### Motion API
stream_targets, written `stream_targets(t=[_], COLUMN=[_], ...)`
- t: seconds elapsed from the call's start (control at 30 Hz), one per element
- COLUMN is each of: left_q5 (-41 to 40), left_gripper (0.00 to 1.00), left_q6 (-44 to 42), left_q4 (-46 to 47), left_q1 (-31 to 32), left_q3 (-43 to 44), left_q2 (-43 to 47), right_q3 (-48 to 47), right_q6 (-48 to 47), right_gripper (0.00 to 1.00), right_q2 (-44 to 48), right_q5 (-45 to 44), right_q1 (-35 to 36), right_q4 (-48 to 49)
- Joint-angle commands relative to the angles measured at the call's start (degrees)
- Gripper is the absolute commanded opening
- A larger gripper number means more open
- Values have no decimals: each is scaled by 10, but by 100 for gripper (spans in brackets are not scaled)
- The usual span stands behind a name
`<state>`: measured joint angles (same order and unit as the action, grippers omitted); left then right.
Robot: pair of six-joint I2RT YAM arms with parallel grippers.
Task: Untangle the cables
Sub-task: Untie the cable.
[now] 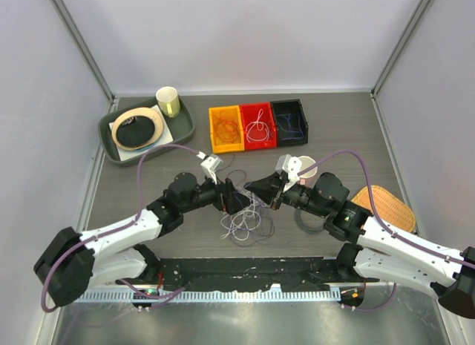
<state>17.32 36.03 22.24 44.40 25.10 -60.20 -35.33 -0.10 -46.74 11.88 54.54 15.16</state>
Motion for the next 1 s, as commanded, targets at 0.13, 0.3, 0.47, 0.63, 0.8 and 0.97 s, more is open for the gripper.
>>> stream_targets(t=[0.13,0.3,0.47,0.63,0.8,0.97], left_q5=[60,-16,-163,-418,-523,-606], left_gripper=[49,0,0,0,0,0], left_q6=[39,39,41,78,130,193], left_q4=[84,45,-88,-293,-395,-503], left_q1=[0,1,1,0,-25,-65], left_q3=[50,43,44,84,106,119], left_q2=[-92,-73,-5,38,75,113], right_q3=[-8,-4,-7,-21,-27,-28], right_q6=[22,29,47,69,54,34], right_gripper=[1,1,1,1,1,1], right_q2=[12,38,55,56,69,102], right_q5=[-17,-82,-288,-603,-692,-740], right_q1=[1,1,1,1,1,1], right_q4=[25,23,1,-54,-80,-93])
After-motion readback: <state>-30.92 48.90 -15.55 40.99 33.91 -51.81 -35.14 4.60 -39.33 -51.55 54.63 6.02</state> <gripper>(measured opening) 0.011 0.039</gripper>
